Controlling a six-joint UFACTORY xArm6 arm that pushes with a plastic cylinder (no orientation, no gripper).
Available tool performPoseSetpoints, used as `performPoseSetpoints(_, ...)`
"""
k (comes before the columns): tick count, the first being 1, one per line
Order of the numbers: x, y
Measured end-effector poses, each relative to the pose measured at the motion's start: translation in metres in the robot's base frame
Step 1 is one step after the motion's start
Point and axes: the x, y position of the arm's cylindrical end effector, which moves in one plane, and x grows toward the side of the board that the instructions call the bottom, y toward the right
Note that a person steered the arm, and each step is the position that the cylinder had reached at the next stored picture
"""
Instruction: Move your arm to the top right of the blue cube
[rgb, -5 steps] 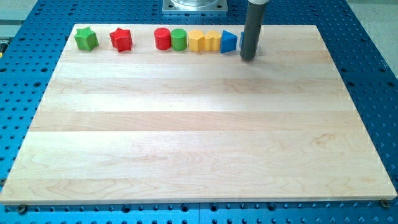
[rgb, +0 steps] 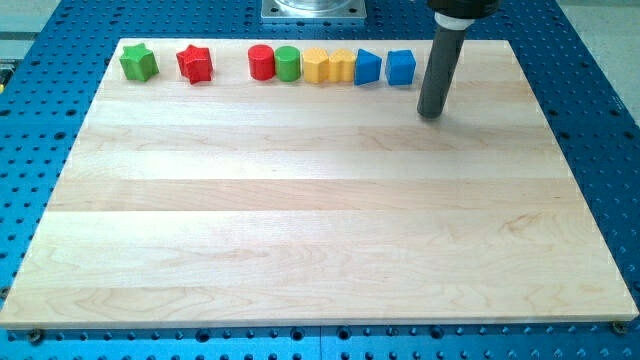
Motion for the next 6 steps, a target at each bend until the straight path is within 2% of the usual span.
performPoseSetpoints(3, -0.018, 0.014)
performPoseSetpoints(4, -0.041, 0.055)
performPoseSetpoints(5, -0.117, 0.060)
performPoseSetpoints(6, -0.152, 0.026)
